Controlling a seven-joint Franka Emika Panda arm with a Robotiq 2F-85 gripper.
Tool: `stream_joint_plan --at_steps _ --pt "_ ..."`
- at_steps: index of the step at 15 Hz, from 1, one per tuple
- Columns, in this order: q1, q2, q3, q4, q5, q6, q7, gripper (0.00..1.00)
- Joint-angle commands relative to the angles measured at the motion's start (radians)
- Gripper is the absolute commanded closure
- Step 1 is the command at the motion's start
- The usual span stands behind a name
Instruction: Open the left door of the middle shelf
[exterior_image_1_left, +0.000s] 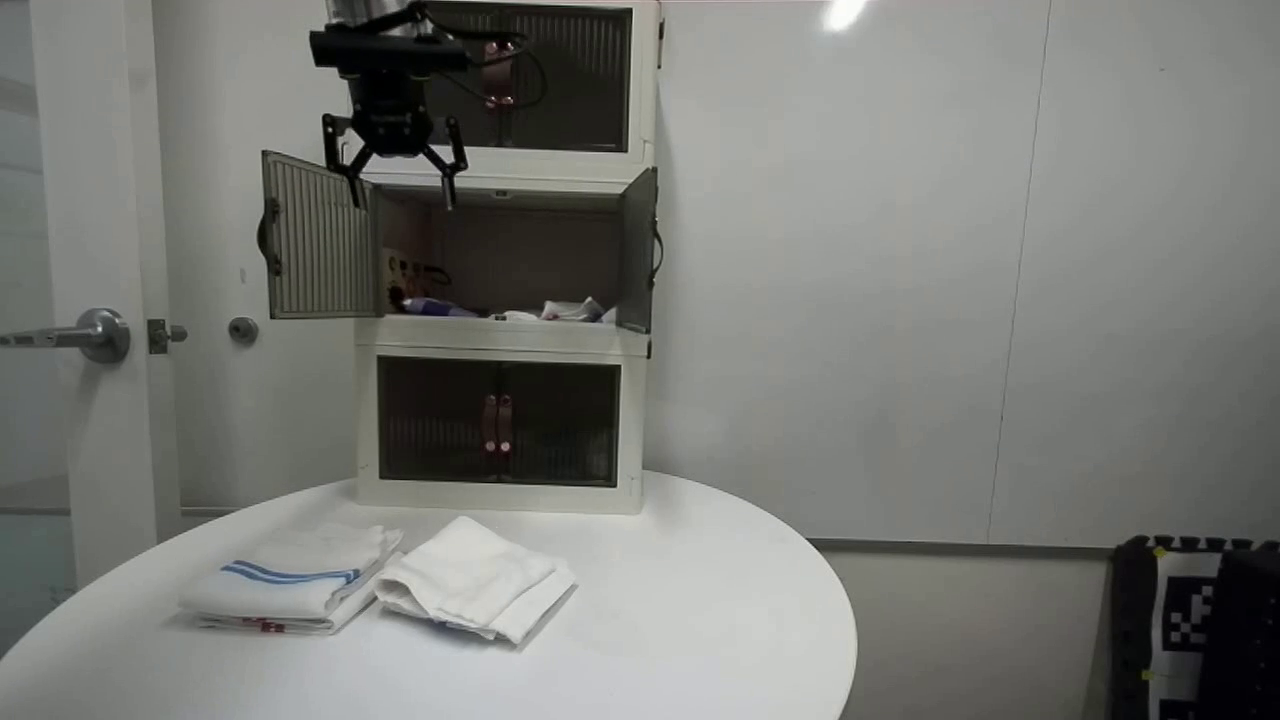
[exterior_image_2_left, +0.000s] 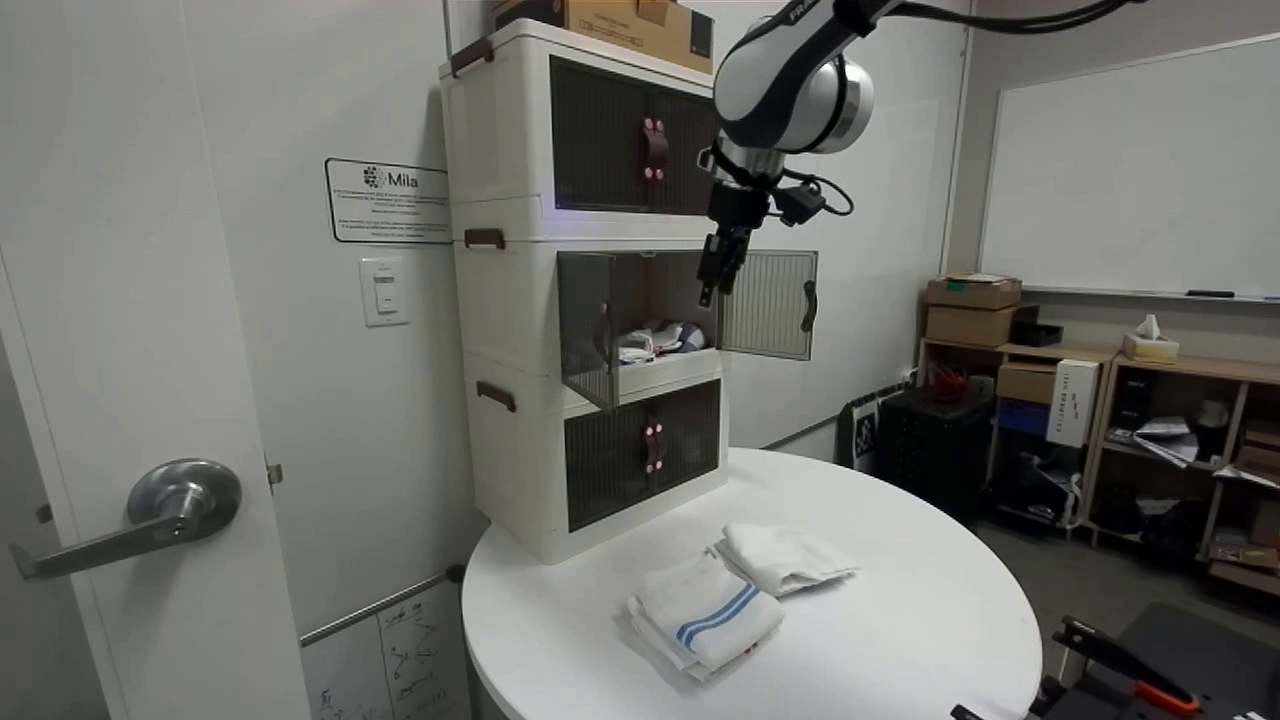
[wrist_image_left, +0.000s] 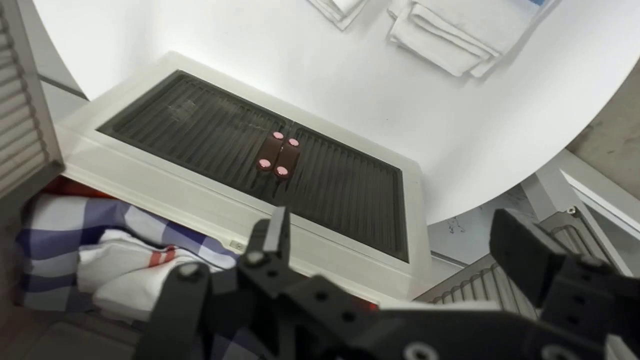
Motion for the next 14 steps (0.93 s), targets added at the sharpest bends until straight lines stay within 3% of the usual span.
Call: stream_joint_plan --at_steps 1,5,6,14 --pt "-0.004 -0.154 -0.070 -0.161 0.056 0.081 -0.034 0.00" --pt "0.000 -0.231 -0.146 -0.230 0.060 0.098 0.002 0.00" --pt "0.014 -0.179 -0.142 -0.175 0.028 0.064 -0.001 0.00" --pt "0.024 -0.183 -0.151 -0.184 0.027 0.063 -0.002 0.00"
